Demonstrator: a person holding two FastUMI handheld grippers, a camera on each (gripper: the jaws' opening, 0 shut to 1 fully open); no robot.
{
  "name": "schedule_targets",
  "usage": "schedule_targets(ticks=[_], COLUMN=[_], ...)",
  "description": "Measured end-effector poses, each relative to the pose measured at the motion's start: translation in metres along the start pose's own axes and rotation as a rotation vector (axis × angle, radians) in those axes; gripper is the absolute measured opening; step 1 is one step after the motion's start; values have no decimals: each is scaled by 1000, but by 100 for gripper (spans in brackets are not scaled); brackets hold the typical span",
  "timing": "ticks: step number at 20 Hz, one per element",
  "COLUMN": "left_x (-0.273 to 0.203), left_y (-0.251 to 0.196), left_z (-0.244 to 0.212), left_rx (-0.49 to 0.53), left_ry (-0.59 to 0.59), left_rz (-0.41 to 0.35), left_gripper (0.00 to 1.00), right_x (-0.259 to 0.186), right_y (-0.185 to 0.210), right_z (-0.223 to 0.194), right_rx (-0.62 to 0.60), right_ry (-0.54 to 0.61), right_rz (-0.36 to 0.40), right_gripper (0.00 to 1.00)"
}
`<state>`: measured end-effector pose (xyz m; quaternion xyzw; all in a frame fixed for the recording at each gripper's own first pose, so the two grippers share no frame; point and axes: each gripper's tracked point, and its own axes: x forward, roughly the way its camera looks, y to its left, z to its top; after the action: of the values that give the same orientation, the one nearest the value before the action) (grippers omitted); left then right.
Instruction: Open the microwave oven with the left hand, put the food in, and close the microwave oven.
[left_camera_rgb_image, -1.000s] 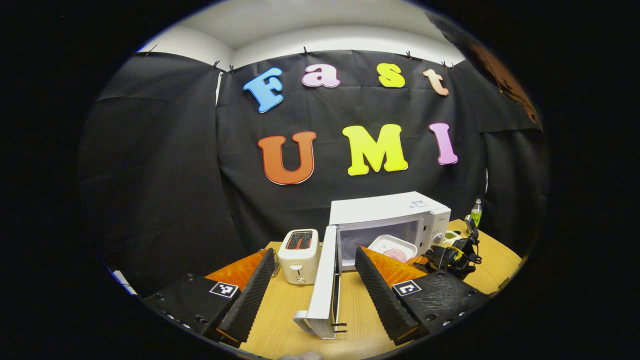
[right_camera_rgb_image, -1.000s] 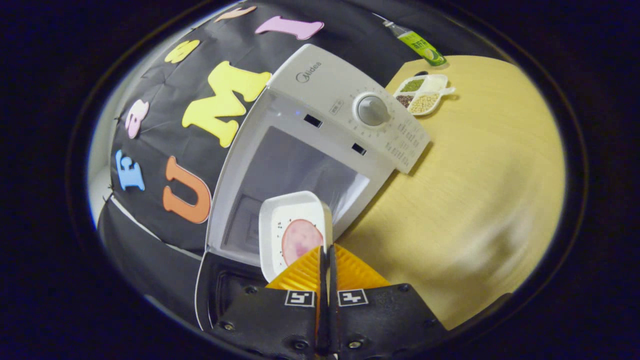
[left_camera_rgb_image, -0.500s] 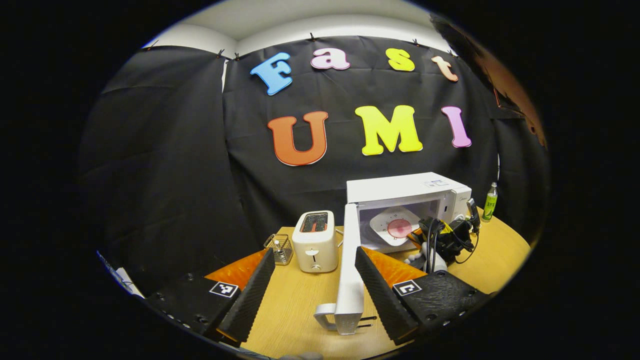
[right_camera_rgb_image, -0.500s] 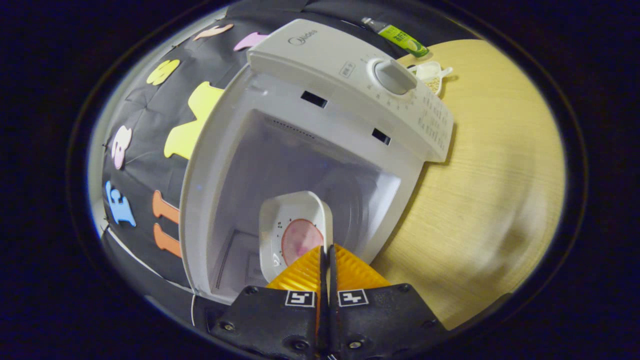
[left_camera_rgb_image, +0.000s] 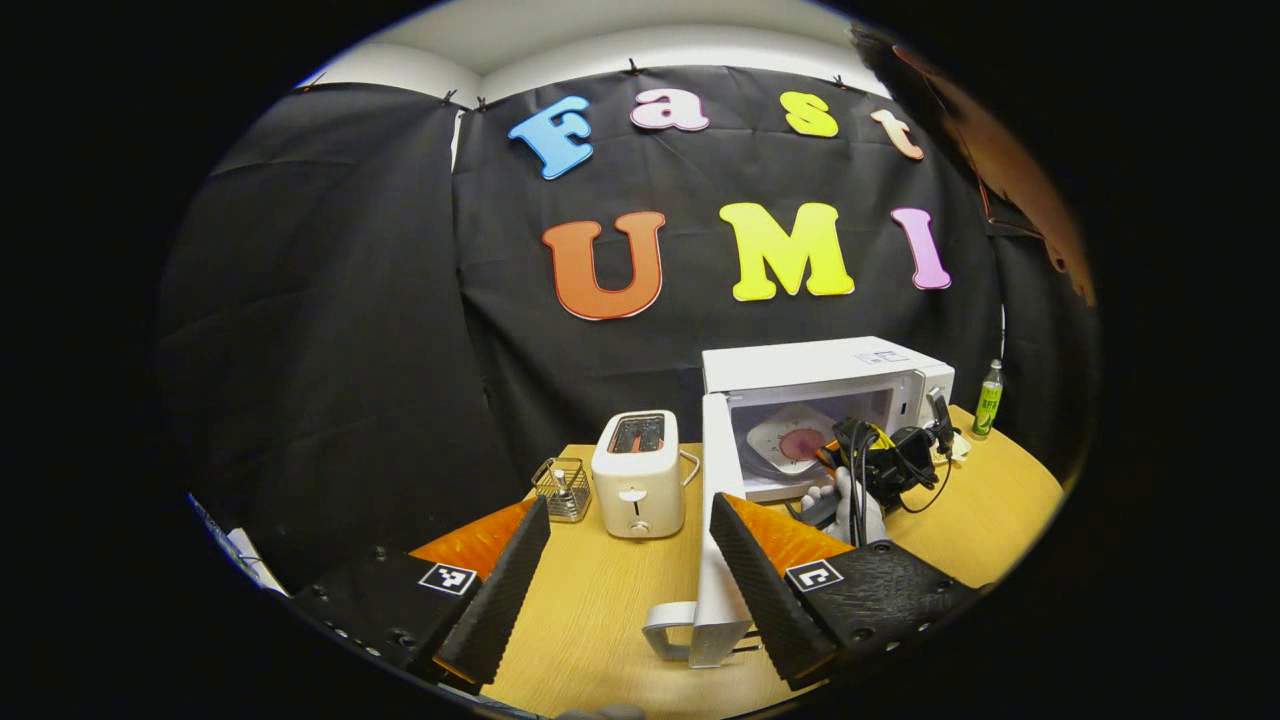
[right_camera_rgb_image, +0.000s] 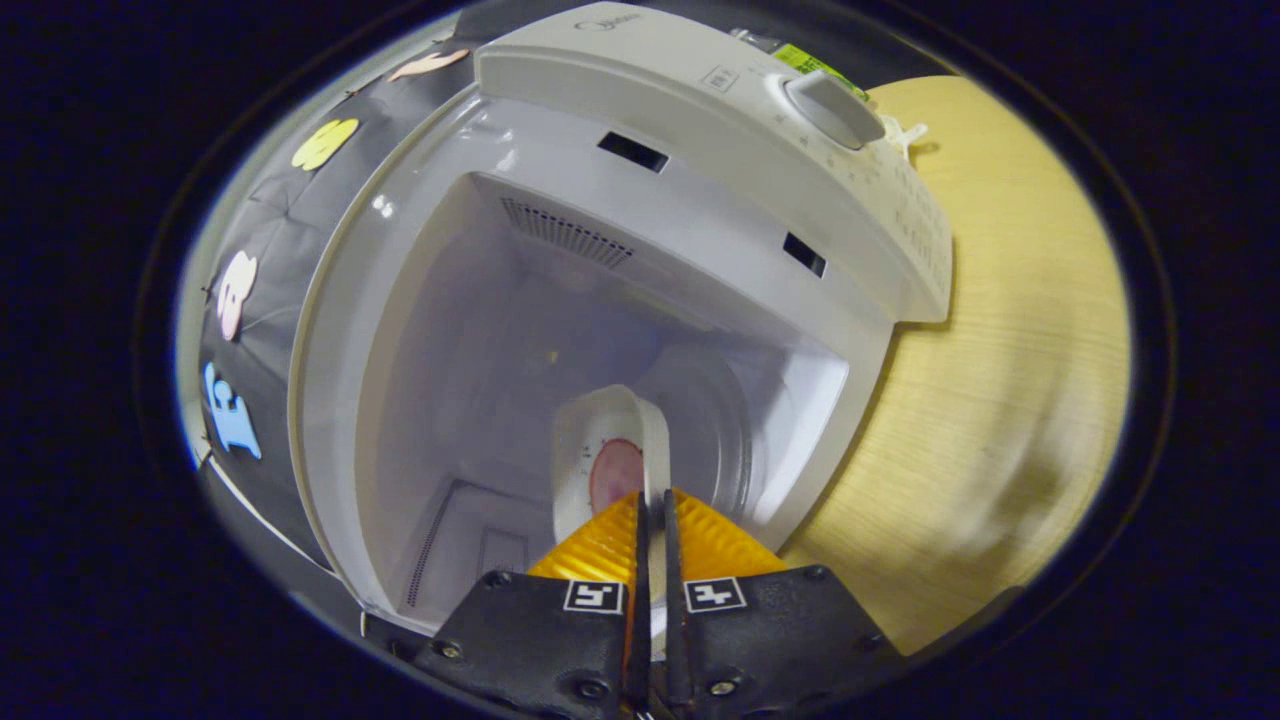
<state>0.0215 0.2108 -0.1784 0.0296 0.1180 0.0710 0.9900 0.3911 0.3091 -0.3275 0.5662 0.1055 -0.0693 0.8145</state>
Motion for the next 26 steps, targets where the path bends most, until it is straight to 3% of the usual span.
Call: schedule_targets(ticks=[2, 4, 5, 7, 8, 9, 10, 11, 12, 13, 14, 16, 17, 20, 22, 23, 24, 25, 26], left_x=[-1, -2, -2, -5, -7, -9, -11, -14, -18, -20, -24, -28, -30, -39, -41, -41, -42, -41, -40], left_y=[-1, -2, -2, -4, -5, -7, -8, -11, -11, -13, -14, -20, -22, -26, -29, -29, -28, -27, -25], left_z=[2, 5, 7, 11, 13, 17, 22, 27, 31, 36, 41, 52, 59, 76, 86, 90, 93, 95, 97], left_rx=[8, 14, 13, 9, 8, 8, 9, 10, 10, 10, 9, 12, 14, 6, -2, -6, -10, -13, -17], left_ry=[-7, -13, -17, -23, -28, -35, -44, -50, -60, -71, -79, -98, -106, -138, -158, -170, -179, -185, -188], left_rz=[1, 1, -1, -1, -3, -5, -9, -12, -16, -20, -23, -38, -45, -62, -78, -83, -84, -82, -79], left_gripper=[96, 96, 96, 96, 96, 96, 96, 96, 96, 96, 96, 96, 96, 100, 96, 96, 96, 96, 96], right_x=[-1, -3, -8, -23, -31, -41, -53, -64, -77, -89, -102, -128, -144, -193, -222, -238, -252, -265, -278], right_y=[2, 7, 10, 14, 14, 16, 19, 21, 27, 31, 35, 43, 46, 57, 61, 62, 64, 63, 62], right_z=[3, 2, 0, 2, 5, 10, 16, 23, 30, 34, 42, 60, 72, 116, 151, 170, 189, 209, 229], right_rx=[6, 18, 6, -69, -112, -173, -233, -286, -345, -408, -473, -606, -663, -802, -901, -947, -985, -1015, -1038], right_ry=[6, 23, 40, 42, 46, 41, 34, 25, 20, 36, 43, 56, 59, 49, 30, 7, -11, -29, -47], right_rz=[19, 51, 73, 85, 79, 79, 82, 77, 87, 88, 97, 105, 109, 118, 113, 105, 97, 87, 70], right_gripper=[16, 12, 20, 56, 80, 83, 80, 95, 98, 86, 99, 100, 90, 90, 90, 100, 100, 90, 100])
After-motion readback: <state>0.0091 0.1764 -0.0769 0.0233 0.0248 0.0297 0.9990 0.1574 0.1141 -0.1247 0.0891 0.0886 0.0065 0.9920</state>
